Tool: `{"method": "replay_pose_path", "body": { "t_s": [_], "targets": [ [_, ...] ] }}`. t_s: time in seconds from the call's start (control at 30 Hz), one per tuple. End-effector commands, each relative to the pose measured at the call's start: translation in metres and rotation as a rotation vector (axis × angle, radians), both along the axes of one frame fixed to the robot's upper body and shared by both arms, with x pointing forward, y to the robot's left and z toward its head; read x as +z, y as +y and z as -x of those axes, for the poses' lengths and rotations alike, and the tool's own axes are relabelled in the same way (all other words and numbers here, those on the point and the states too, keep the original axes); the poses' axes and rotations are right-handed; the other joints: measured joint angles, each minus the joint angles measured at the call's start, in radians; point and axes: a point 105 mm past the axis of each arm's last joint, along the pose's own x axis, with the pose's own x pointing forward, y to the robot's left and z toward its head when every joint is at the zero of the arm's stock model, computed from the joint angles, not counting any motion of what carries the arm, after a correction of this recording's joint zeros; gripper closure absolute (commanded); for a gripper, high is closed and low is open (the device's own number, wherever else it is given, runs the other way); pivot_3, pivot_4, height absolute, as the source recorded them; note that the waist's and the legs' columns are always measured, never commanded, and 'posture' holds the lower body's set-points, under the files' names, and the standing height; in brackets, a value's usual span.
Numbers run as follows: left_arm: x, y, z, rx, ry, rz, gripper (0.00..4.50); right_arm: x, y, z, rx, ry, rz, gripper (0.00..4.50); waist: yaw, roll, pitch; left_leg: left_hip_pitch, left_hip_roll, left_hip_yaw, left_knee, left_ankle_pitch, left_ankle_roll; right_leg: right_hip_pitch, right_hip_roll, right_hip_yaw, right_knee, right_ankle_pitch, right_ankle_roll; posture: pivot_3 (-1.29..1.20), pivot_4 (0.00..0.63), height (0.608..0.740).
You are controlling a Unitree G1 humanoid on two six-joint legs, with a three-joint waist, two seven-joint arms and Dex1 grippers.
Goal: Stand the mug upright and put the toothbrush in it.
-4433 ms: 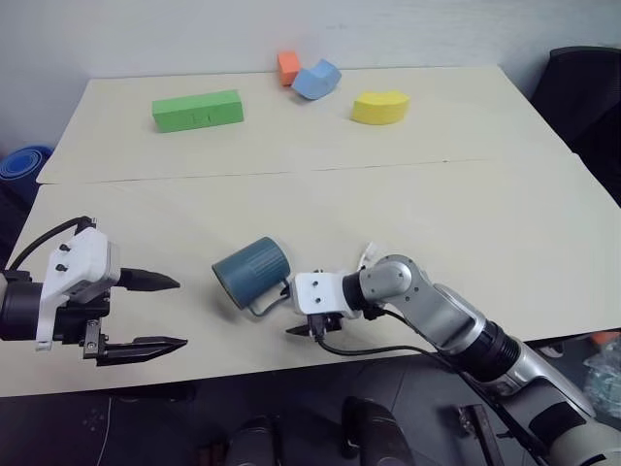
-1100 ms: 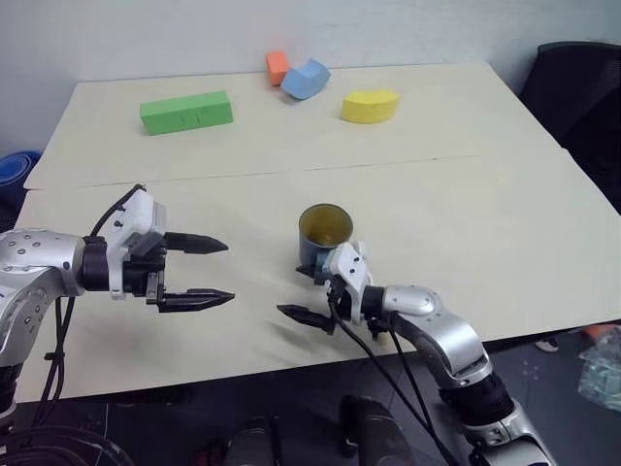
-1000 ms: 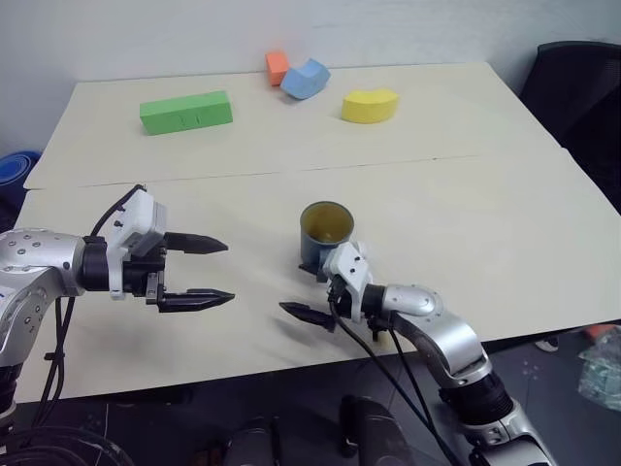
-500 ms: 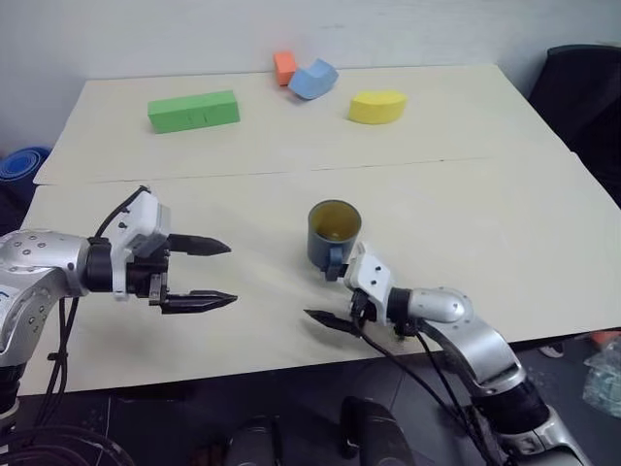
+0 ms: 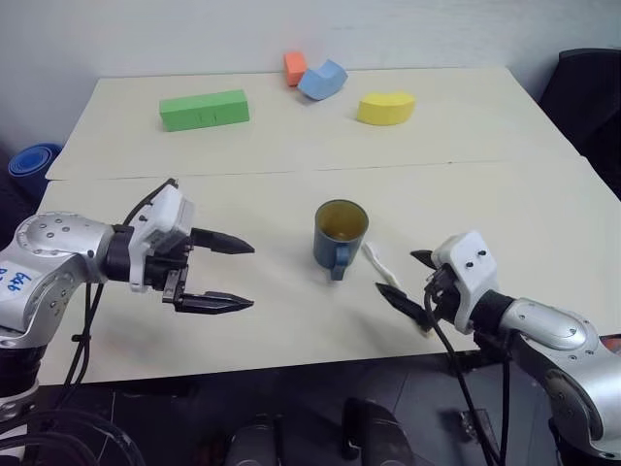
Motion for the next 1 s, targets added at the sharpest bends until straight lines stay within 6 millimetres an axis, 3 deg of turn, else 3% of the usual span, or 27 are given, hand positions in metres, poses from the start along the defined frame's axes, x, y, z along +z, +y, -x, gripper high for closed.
{"method": "replay_pose_path", "body": {
  "t_s": [0.03,0.27,0.3,0.37,0.6,0.77,0.87,0.93,1.0],
  "targets": [
    [0.008,-0.007,0.002,-0.06,-0.038,-0.009,0.0,-0.016,-0.006,-0.015,-0.12,0.049,-0.004,0.02,-0.001,0.0,0.0,0.0,0.0,0.0,0.0,0.0,0.0,0.0,0.0,0.0,0.0,0.0,0.0,0.0,0.15,0.74],
    [0.017,-0.017,0.005,-0.115,-0.073,-0.011,0.0,-0.055,-0.005,-0.032,-0.155,0.162,0.048,0.02,-0.003,0.0,0.0,0.0,0.0,0.001,0.0,0.0,0.0,0.0,0.0,0.0,0.0,0.0,0.0,0.0,0.15,0.74],
    [0.018,-0.018,0.006,-0.118,-0.078,-0.011,0.0,-0.059,-0.005,-0.033,-0.149,0.17,0.062,0.19,-0.004,-0.001,-0.001,0.0,0.0,0.001,0.0,0.0,0.0,0.0,0.0,0.001,0.0,0.0,0.0,0.0,0.15,0.74],
    [0.02,-0.018,0.007,-0.117,-0.083,-0.01,0.0,-0.063,-0.005,-0.035,-0.134,0.175,0.079,0.6,-0.005,-0.001,-0.001,0.001,0.0,0.001,0.0,0.0,0.0,0.0,0.0,0.002,-0.001,0.0,0.0,0.0,0.15,0.74],
    [0.019,-0.012,0.005,-0.077,-0.093,-0.011,0.0,-0.066,-0.002,-0.03,-0.084,0.182,0.099,2.81,-0.003,-0.003,-0.002,0.001,0.0,0.002,0.0,0.0,0.0,0.0,0.0,0.003,0.0,0.0,0.0,0.0,0.15,0.74],
    [0.02,-0.011,0.005,-0.064,-0.1,-0.002,0.0,-0.068,-0.012,-0.025,-0.113,0.196,0.107,4.36,0.003,-0.004,-0.003,0.001,0.0,0.002,0.001,0.0,0.001,0.001,0.0,0.003,-0.001,0.0,0.0,0.0,0.15,0.74],
    [0.022,-0.01,0.004,-0.049,-0.111,0.008,0.0,-0.047,-0.03,-0.034,-0.202,0.099,0.078,4.37,0.007,-0.004,-0.003,0.001,0.0,0.002,0.001,0.0,0.001,0.001,0.0,0.003,-0.001,0.0,0.0,0.0,0.15,0.74],
    [0.024,-0.009,0.002,-0.03,-0.12,0.018,0.0,0.0,-0.041,-0.05,-0.306,-0.102,-0.046,4.37,0.007,-0.004,-0.003,0.0,0.0,0.002,0.001,0.0,0.001,0.001,0.0,0.003,-0.002,0.0,0.0,0.0,0.15,0.74],
    [0.026,-0.008,0.0,-0.014,-0.127,0.025,0.0,0.031,-0.047,-0.057,-0.366,-0.215,-0.144,4.37,0.001,-0.003,-0.002,0.0,0.0,0.003,0.001,0.0,0.001,0.0,0.0,0.003,-0.002,0.0,0.0,0.0,0.15,0.74]
  ]
}}
